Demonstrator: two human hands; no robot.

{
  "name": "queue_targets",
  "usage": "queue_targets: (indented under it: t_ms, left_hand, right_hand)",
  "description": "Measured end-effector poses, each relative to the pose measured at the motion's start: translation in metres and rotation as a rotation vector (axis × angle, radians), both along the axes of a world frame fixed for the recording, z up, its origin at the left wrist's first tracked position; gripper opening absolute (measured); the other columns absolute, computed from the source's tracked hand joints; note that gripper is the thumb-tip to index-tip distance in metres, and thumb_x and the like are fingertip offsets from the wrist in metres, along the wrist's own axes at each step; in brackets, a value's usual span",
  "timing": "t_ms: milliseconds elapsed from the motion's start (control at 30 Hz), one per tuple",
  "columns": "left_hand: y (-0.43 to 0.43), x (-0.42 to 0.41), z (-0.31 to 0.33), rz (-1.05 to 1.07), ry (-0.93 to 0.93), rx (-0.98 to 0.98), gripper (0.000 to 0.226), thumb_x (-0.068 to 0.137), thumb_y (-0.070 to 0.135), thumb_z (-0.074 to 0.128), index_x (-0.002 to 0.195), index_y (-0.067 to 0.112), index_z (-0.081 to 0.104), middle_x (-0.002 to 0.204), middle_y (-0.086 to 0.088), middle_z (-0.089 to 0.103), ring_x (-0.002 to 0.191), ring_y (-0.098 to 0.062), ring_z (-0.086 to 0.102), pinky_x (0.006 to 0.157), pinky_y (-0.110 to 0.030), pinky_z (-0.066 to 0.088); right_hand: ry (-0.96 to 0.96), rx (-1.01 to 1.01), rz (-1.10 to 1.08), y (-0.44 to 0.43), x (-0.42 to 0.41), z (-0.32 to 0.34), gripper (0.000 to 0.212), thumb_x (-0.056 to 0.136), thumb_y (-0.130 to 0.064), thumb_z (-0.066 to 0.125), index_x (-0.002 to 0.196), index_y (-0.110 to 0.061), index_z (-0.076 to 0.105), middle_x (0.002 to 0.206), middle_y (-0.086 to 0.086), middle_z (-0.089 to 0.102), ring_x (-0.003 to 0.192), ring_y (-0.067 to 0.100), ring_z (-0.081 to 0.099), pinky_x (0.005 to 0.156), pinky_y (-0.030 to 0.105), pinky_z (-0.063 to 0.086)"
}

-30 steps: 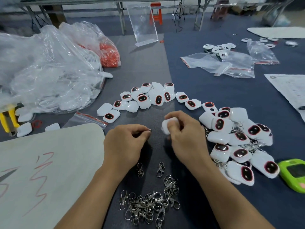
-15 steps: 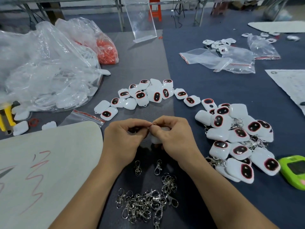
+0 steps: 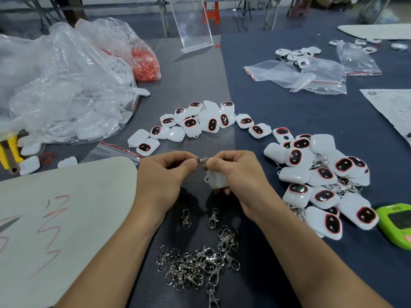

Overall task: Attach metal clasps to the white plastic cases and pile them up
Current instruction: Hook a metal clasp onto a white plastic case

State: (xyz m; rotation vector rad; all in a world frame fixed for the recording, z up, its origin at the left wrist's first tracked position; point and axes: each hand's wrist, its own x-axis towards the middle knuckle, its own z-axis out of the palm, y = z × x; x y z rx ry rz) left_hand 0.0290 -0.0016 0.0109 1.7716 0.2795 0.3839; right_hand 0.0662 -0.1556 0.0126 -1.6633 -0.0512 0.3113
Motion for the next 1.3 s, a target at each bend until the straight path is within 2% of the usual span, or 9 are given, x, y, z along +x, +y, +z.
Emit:
queue_targets:
  t_ms: [100, 167, 333, 433, 600, 700, 800, 967, 1300]
  left_hand:
    - [0.003, -0.002, 0.002, 0.069, -0.012, 0.097, 0.021, 0.081, 0.017, 0.082, 0.072, 0.035, 0.078, 0.074, 0.015, 0.075, 0.066, 0.003, 0.065, 0.066, -0.014, 0.049]
    - [0.009, -0.005, 0.007, 0.014, 0.064, 0.381, 0.01, 0.078, 0.032, 0.083, 0.072, 0.038, 0.078, 0.07, 0.022, 0.073, 0.067, 0.004, 0.066, 0.066, -0.019, 0.05]
    - [0.039, -0.016, 0.035, -0.655, 0.492, 0.66, 0.034, 0.051, 0.05, 0.08, 0.085, 0.05, 0.077, 0.085, 0.02, 0.071, 0.072, 0.001, 0.063, 0.068, -0.022, 0.05]
    - [0.041, -0.02, 0.04, -0.804, 0.473, 0.798, 0.05, 0.047, 0.046, 0.082, 0.095, 0.058, 0.073, 0.104, 0.027, 0.059, 0.093, 0.003, 0.059, 0.075, -0.013, 0.045]
    - [0.032, -0.019, 0.034, -0.789, 0.422, 0.812, 0.033, 0.059, 0.027, 0.09, 0.078, 0.05, 0.076, 0.093, 0.024, 0.064, 0.086, -0.002, 0.063, 0.081, -0.033, 0.051]
    - [0.032, -0.016, 0.031, -0.773, 0.394, 0.843, 0.022, 0.065, 0.03, 0.088, 0.074, 0.046, 0.076, 0.087, 0.021, 0.066, 0.081, -0.002, 0.063, 0.077, -0.03, 0.05]
    - [0.027, -0.014, 0.027, -0.66, 0.293, 0.654, 0.02, 0.071, 0.02, 0.084, 0.073, 0.039, 0.077, 0.072, 0.017, 0.071, 0.065, 0.003, 0.062, 0.065, -0.014, 0.045]
    - [0.013, -0.01, 0.017, -0.239, 0.049, -0.03, 0.022, 0.076, -0.004, 0.082, 0.07, 0.017, 0.079, 0.067, -0.006, 0.075, 0.057, -0.01, 0.066, 0.059, -0.017, 0.053]
    - [0.012, -0.007, 0.008, -0.249, 0.005, -0.036, 0.034, 0.073, -0.009, 0.082, 0.079, 0.024, 0.081, 0.077, -0.007, 0.078, 0.071, -0.017, 0.075, 0.068, -0.023, 0.059]
  right_hand:
    - [-0.134, -0.178, -0.032, -0.001, 0.0, -0.003, 0.017, 0.081, -0.029, 0.074, 0.066, -0.021, 0.076, 0.063, -0.002, 0.07, 0.057, 0.006, 0.058, 0.05, 0.023, 0.045]
    - [-0.296, -0.376, -0.037, -0.003, 0.001, -0.005, 0.022, 0.083, -0.03, 0.074, 0.063, -0.021, 0.073, 0.054, -0.01, 0.066, 0.052, 0.002, 0.058, 0.051, 0.016, 0.044]
    - [-0.4, -0.614, 0.216, -0.011, 0.004, -0.002, 0.02, 0.08, -0.04, 0.078, 0.065, -0.028, 0.074, 0.055, -0.02, 0.065, 0.064, -0.003, 0.063, 0.054, 0.007, 0.041]
    - [-0.364, -0.537, 0.182, -0.011, 0.004, -0.002, 0.029, 0.082, -0.046, 0.077, 0.064, -0.024, 0.074, 0.048, -0.013, 0.062, 0.05, -0.001, 0.058, 0.049, 0.009, 0.04]
    - [-0.26, -0.323, 0.048, -0.01, 0.004, 0.0, 0.032, 0.088, -0.047, 0.073, 0.064, -0.027, 0.076, 0.058, -0.006, 0.069, 0.051, 0.001, 0.057, 0.056, 0.02, 0.046]
    - [-0.171, -0.183, -0.003, -0.01, 0.0, 0.004, 0.033, 0.088, -0.046, 0.071, 0.065, -0.023, 0.077, 0.067, 0.001, 0.074, 0.055, 0.003, 0.057, 0.056, 0.025, 0.045]
    - [-0.133, -0.104, -0.004, -0.008, -0.005, 0.006, 0.032, 0.084, -0.045, 0.072, 0.066, -0.019, 0.077, 0.065, 0.002, 0.071, 0.056, 0.007, 0.055, 0.055, 0.027, 0.042]
    - [-0.123, 0.01, 0.135, -0.007, -0.009, 0.006, 0.01, 0.085, -0.014, 0.077, 0.076, -0.016, 0.081, 0.061, 0.0, 0.068, 0.056, 0.011, 0.056, 0.054, 0.025, 0.047]
    - [-0.267, -0.176, 0.051, -0.005, -0.009, 0.001, 0.008, 0.075, -0.019, 0.078, 0.07, -0.026, 0.079, 0.064, -0.002, 0.073, 0.061, 0.011, 0.068, 0.063, 0.033, 0.057]
